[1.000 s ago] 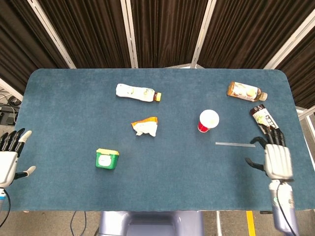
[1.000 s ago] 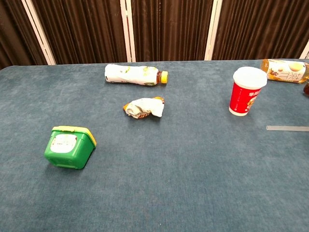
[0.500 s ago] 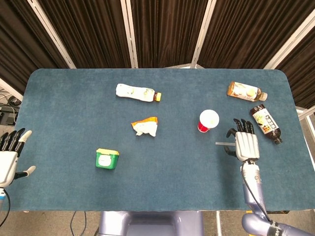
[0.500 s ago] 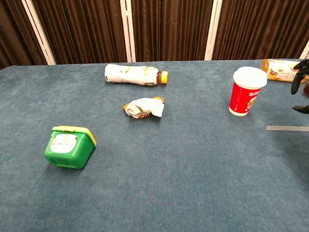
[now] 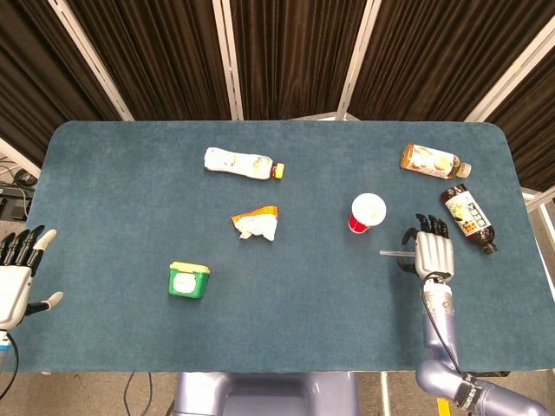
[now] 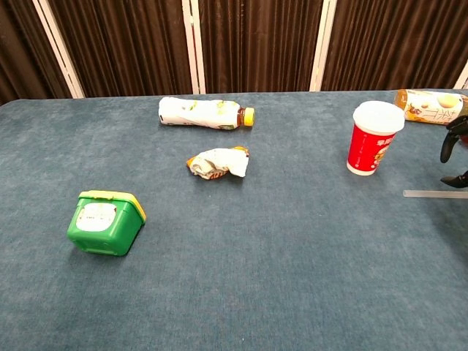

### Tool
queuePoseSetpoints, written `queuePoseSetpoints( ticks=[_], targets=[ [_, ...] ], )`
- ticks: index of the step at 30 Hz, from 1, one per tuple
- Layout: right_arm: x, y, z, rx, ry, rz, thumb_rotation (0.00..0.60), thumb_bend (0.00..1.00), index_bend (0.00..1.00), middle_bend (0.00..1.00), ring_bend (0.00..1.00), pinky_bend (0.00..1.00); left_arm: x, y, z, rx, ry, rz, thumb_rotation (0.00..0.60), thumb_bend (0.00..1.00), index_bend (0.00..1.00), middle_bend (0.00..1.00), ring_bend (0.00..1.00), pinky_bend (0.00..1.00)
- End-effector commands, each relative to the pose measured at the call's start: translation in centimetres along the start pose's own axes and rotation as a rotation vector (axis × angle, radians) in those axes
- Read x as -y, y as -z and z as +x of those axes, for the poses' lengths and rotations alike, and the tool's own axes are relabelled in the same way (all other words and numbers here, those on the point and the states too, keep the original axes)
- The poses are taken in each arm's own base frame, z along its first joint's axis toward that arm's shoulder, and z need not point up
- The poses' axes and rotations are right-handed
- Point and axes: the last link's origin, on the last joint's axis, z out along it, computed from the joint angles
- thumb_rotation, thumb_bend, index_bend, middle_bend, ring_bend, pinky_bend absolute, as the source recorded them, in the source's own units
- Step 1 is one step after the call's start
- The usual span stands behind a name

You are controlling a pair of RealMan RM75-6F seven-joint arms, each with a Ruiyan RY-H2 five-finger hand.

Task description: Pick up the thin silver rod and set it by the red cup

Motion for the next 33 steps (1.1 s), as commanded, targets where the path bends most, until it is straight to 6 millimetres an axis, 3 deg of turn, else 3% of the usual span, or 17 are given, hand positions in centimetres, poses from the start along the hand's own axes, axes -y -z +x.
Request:
queuePoseSetpoints(
  ticks=[1, 18, 33],
  targets=[
    [0.2, -0.5, -0.5, 0.007, 0.002, -0.013, 0.6, 0.25, 0.49, 0.11, 0.0, 0.0, 0.0, 0.0, 0.0, 0.001, 0.0, 0.0, 0.6, 0.05, 0.0, 0.0, 0.0, 0.0],
    [0.4, -1.6, -2.8, 0.054, -0.025, -0.058, 0.6, 0.29, 0.51, 0.11, 0.0, 0.0, 0.0, -0.1, 0.0, 0.0, 0.0, 0.0, 0.6, 0.05, 0.0, 0.0, 0.0, 0.0],
    [-0.6, -2.2, -3.6, 0.098, -0.046, -0.112, 0.6, 0.3, 0.51, 0.11, 0.0, 0.0, 0.0, -0.1, 0.0, 0.0, 0.0, 0.001, 0.6, 0.05, 0.0, 0.0, 0.0, 0.0]
  ],
)
